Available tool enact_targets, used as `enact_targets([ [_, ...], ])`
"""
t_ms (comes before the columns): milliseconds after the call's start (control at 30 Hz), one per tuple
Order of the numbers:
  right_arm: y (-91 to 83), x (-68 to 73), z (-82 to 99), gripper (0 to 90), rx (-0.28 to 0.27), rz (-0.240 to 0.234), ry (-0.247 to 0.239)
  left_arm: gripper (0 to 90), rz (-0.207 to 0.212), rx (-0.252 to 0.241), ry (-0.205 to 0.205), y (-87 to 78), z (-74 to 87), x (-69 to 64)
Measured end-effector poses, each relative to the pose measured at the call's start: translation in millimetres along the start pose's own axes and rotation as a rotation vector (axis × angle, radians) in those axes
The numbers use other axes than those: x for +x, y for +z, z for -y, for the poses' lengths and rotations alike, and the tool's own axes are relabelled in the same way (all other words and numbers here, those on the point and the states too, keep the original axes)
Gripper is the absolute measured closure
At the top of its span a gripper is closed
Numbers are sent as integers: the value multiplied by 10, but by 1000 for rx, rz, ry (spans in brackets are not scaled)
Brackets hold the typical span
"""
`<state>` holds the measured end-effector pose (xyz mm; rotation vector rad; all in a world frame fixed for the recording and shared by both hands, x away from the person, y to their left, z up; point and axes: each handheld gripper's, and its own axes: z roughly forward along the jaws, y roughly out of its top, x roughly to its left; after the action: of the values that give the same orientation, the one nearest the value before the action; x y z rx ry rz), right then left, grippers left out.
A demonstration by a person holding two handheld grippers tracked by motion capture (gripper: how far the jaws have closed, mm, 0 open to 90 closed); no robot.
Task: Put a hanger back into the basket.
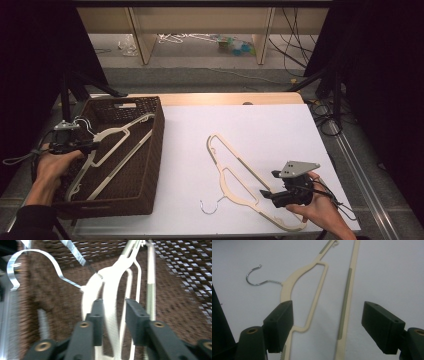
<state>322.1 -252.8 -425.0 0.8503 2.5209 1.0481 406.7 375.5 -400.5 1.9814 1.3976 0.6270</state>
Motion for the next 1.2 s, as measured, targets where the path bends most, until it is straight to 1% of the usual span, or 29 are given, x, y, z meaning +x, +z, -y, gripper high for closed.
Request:
enact_targets([
  [33, -2, -4, -2, 264, 9, -5, -4, 629, -7, 10, -6, -24, -7, 10],
  [67, 10, 7, 3, 264, -3, 1, 1, 647, 2, 1, 1, -45, -9, 12],
  [100, 11, 11, 4, 264, -2, -1, 5, 641, 5, -10, 6, -65, -16, -5],
  [133, 4, 6, 1, 264, 11, -10, 0, 639, 18, -17, 26, -88, -26, -18],
  [167, 17, 10, 5, 264, -2, -4, 0, 631, 32, -34, 29, -126, -42, -78],
  [200, 20, 9, 6, 264, -3, -2, -1, 614, 32, -34, 29, -126, -42, -78],
  [233, 20, 9, 6, 264, -3, -2, -1, 614, 36, -50, 55, -178, -70, -173],
  [267, 9, 10, 3, 264, 17, -12, 3, 568, 39, -63, 67, -209, -87, -235],
  [300, 15, 9, 5, 264, 16, -12, -3, 547, 42, -77, 65, -235, -98, -288],
  [333, 16, 12, 6, 264, 19, -16, -6, 497, 55, -110, 49, -264, -113, -365],
  [367, 16, 12, 6, 264, 19, -16, -6, 497, 62, -139, 30, -270, -121, -413],
  [400, 15, 17, 4, 264, 20, -17, 1, 480, 85, -171, 33, -310, -142, -500],
  [433, 17, 23, 4, 264, 17, -15, 0, 436, 102, -199, 44, -363, -166, -635],
  [467, 17, 23, 4, 264, 17, -15, 0, 421, 102, -199, 44, -363, -166, -635],
  [500, 22, 21, 4, 264, 11, -13, -5, 421, 120, -215, 45, -390, -177, -736],
  [533, 25, 33, 6, 264, 16, -18, -2, 389, 136, -228, 34, -408, -181, -821],
  [700, 34, 52, 10, 264, 17, -21, -2, 364, 217, -283, 82, -467, -185, -1150],
  [733, 48, 65, 15, 264, 4, -15, 3, 352, 238, -300, 89, -482, -185, -1205],
  [800, 51, 69, 16, 261, 15, -22, -5, 338, 260, -328, 79, -534, -172, -1358],
  [833, 59, 79, 22, 260, 15, -21, 0, 327, 272, -339, 92, -546, -171, -1408],
  [867, 49, 77, 19, 259, 35, -32, 0, 321, 281, -343, 104, -564, -163, -1482],
  [967, 84, 99, 39, 259, 35, -27, -9, 289, 322, -353, 151, -578, -122, -1715],
  [1000, 79, 112, 39, 259, 55, -40, 3, 279, 345, -365, 167, -569, -104, -1792],
  [1033, 87, 123, 46, 258, 58, -46, 10, 273, 360, -365, 172, -570, -81, -1873],
  [1067, 96, 123, 54, 258, 60, -44, -4, 263, 380, -361, 160, -568, -53, -1958],
  [1100, 105, 134, 60, 258, 57, -40, 4, 235, 397, -359, 153, -564, -21, -2055],
  [1133, 107, 142, 72, 258, 56, -46, 6, 220, 415, -366, 168, -554, 14, -2155],
  [1167, 110, 136, 77, 258, 52, -44, -2, 220, 431, -372, 177, -542, 42, -2227],
  [1200, 110, 136, 77, 258, 52, -44, -2, 216, 431, -372, 177, -542, 42, -2227],
])
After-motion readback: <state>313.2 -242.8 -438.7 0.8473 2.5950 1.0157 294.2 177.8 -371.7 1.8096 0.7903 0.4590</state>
